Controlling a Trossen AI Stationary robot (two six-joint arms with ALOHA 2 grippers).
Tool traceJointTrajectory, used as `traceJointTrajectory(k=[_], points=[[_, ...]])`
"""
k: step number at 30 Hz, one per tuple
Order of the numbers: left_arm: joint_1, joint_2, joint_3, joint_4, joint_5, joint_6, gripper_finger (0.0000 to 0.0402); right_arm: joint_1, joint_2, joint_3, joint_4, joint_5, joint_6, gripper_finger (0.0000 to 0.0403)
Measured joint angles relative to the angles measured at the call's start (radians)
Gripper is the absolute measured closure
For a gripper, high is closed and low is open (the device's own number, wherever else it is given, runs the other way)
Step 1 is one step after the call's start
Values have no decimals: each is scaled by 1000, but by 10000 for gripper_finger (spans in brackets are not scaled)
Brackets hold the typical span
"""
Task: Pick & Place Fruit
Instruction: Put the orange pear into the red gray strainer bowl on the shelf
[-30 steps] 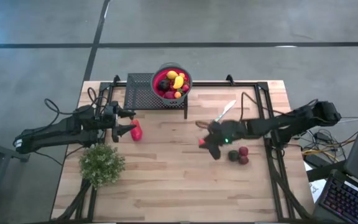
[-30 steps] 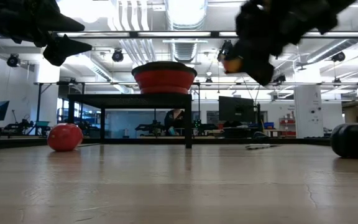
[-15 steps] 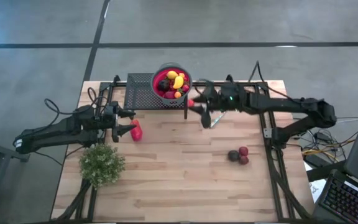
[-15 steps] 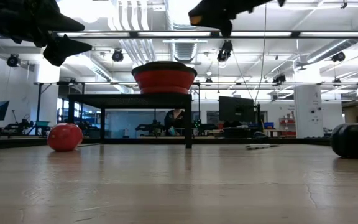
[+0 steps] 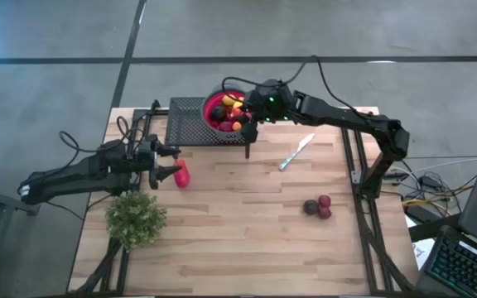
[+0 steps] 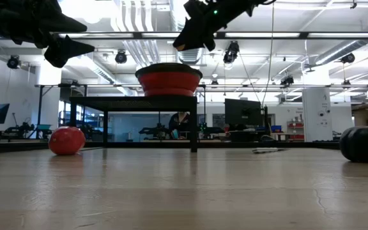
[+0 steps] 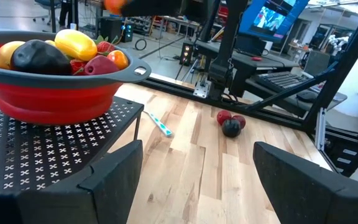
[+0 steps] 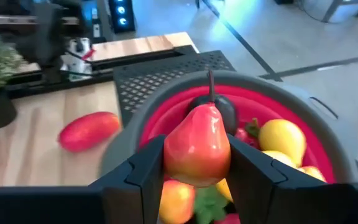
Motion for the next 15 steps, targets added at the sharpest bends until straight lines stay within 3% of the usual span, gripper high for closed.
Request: traceJointTrajectory(k=[8,15], points=[[0,0,0,0,0,0,90,-21,39,50,-9,13,-10,259],[0,0,0,0,0,0,90,-29,32,49,-7,46,-10,200]])
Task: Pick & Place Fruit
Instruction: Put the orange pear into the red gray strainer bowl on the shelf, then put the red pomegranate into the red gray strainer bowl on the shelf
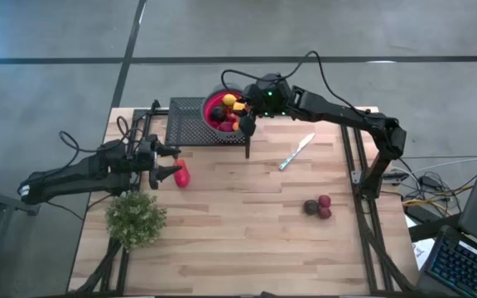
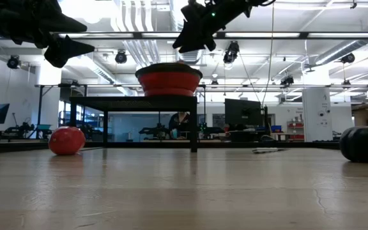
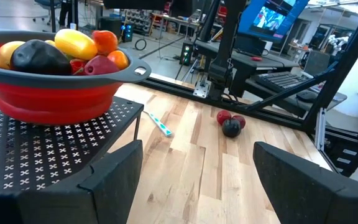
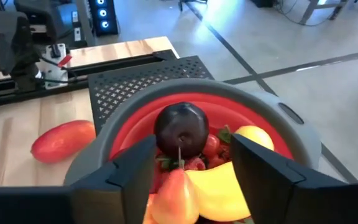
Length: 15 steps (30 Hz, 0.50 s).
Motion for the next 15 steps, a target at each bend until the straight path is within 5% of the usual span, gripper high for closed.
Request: traceJointTrajectory(k=[8,15], points=[[0,0,0,0,0,0,90,9,-31,-2,-47,6,-32,147],[0,0,0,0,0,0,90,49,-131,-38,-238,19,-39,166]])
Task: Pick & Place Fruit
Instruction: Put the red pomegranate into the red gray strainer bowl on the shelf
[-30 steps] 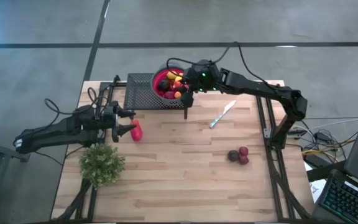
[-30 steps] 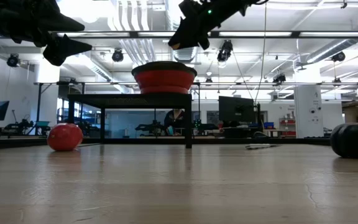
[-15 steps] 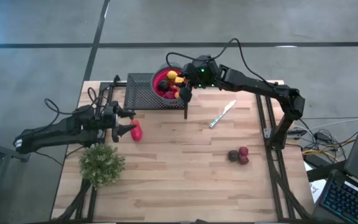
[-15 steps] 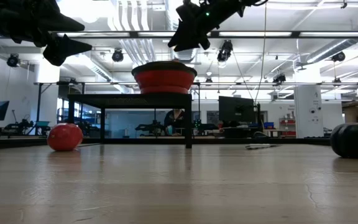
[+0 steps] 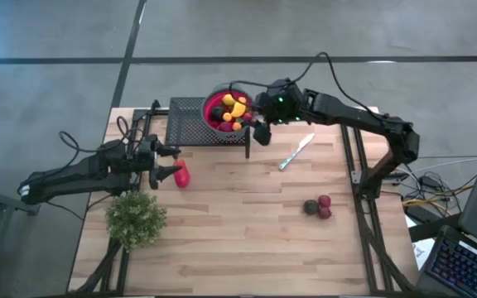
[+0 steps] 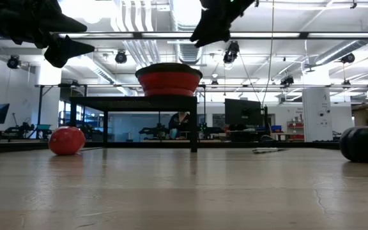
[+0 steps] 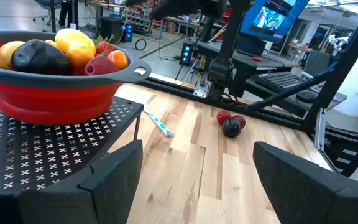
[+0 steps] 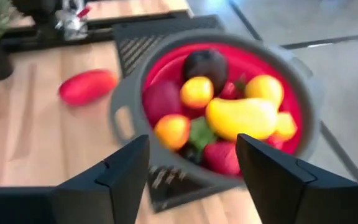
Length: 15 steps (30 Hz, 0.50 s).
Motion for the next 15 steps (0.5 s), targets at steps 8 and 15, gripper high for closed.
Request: traceJointTrajectory(k=[8,15], points=[[0,0,0,0,0,0,90,73,-112,-88,-52,-1,41,216],[0,0,0,0,0,0,90,156,-239,-242,-80,-4,66,259]])
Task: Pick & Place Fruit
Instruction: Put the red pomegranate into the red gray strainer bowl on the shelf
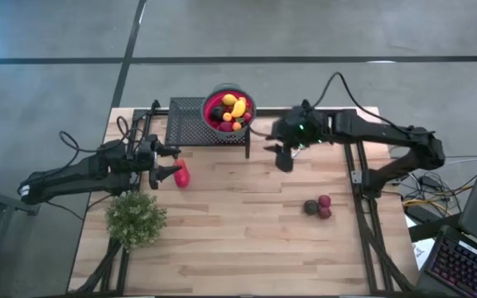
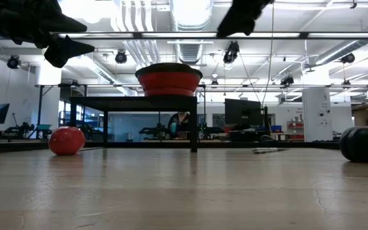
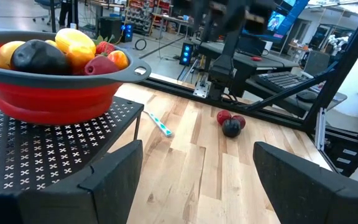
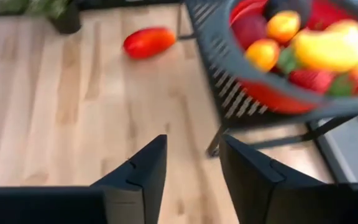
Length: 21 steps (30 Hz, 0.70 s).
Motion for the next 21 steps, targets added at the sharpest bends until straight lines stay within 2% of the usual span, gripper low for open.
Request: traceJointTrajectory(k=[12,18,21], points=[[0,0,0,0,0,-9,90,196,-228,-288,79,-1,151,330],[0,0,0,0,0,-8,90,292,-268,-334,167,-12,137,347],[0,0,0,0,0,-8,90,323,-266,-329,91,-7,168,339]])
